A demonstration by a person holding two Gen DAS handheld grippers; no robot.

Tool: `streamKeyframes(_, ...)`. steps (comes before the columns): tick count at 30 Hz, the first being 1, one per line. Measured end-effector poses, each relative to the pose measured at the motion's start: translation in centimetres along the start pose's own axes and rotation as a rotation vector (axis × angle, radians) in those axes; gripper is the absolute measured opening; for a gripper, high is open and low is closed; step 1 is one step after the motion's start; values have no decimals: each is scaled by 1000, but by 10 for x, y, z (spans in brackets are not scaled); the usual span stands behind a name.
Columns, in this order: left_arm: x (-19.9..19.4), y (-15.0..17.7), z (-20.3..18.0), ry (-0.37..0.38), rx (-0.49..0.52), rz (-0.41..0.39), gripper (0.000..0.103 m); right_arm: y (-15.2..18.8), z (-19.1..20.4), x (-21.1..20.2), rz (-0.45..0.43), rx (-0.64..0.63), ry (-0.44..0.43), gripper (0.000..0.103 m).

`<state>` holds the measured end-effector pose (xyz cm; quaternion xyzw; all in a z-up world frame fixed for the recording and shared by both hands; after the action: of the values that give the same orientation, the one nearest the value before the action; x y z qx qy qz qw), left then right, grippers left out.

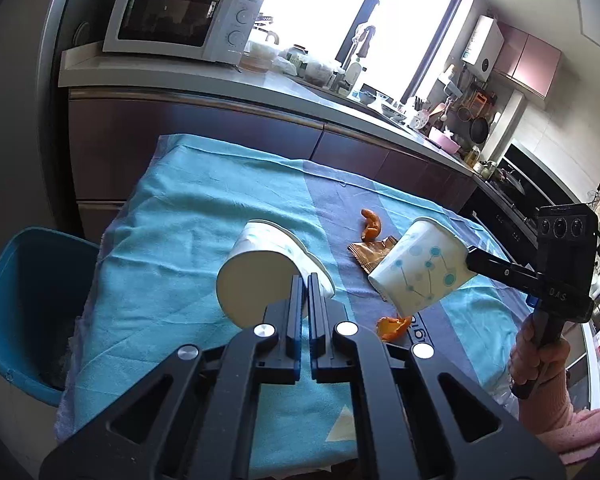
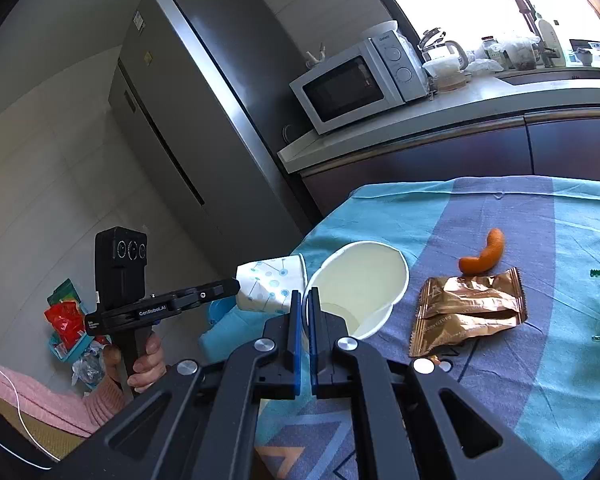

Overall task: Collect trash
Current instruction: 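Carry both paper cups over to the teal bin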

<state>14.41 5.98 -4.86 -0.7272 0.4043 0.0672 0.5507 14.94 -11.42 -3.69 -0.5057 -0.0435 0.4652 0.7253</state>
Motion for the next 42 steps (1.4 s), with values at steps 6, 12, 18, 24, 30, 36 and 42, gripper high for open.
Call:
streamKeyframes(6, -19, -1, 9, -12, -9, -22, 3, -3, 7, 17, 8, -2, -13, 2)
streamKeyframes(12, -28, 0, 13, -23, -14, -35, 3, -6, 16, 30, 9, -7, -31, 2)
streamKeyframes(18, -37, 0, 19, -37, -22, -47, 3, -10, 20, 44, 21, -9, -47, 2)
streamKeyframes(24, -45, -3, 24, -51, -30, -58, 3, -11, 29, 59, 38, -24, -61, 2)
streamKeyframes(30, -53, -4, 30, -64, -35, -68, 3, -15, 34, 72, 49, -30, -81, 2)
streamKeyframes(36, -61, -4, 41, -80, -53, -81, 3, -20, 42, 83, 57, -42, -96, 2)
streamKeyframes(42, -68, -4, 54, -99, -68, -93, 3, -22, 50, 94, 71, -51, -112, 2)
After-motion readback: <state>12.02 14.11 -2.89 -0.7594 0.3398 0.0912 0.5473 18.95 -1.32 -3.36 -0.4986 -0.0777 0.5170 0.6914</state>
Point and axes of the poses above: each gripper's, at about its wrist camera, not at the fingertips, and x roughly the way its jaws point, z to its left, y to its underside, the point moved 8 cm from there along x, roughly the way its jaws point, and after that the axes turned 2 degrees about y, right-handed, at the moved point
